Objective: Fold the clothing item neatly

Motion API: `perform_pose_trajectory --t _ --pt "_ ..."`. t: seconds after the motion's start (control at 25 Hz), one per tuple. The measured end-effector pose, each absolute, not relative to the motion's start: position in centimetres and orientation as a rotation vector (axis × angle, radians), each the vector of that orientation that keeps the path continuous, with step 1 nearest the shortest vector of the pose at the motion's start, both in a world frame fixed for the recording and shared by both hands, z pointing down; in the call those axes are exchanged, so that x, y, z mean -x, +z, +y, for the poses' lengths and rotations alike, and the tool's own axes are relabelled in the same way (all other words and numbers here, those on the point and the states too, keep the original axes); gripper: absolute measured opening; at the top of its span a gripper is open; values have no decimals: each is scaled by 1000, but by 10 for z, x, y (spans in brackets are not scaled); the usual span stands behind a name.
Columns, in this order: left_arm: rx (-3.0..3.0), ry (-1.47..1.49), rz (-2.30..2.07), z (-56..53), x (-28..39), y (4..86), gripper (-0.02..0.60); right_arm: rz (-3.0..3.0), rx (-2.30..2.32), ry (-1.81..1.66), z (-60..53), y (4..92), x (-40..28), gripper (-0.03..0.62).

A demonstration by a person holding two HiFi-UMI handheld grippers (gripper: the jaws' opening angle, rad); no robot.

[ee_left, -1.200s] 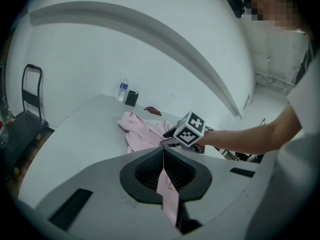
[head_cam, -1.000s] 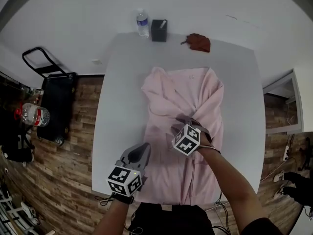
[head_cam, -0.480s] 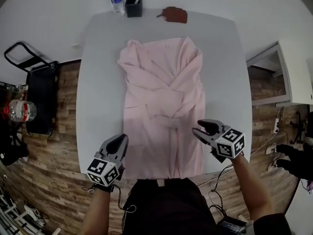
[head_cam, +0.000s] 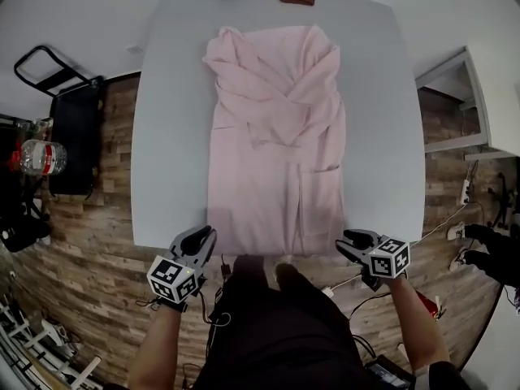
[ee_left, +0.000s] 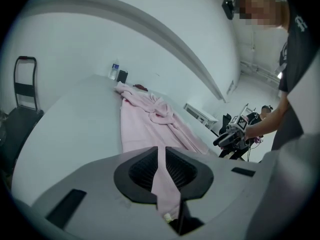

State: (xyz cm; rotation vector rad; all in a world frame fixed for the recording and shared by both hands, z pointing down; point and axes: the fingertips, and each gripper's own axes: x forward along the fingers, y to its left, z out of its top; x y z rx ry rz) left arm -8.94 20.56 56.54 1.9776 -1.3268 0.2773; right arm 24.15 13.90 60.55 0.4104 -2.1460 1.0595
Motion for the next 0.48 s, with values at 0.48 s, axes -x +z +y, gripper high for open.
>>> perform_pose_trajectory --t 0.48 --pt "-2077 373 -1435 245 18 542 9 -2409 -286 816 171 558 -229 164"
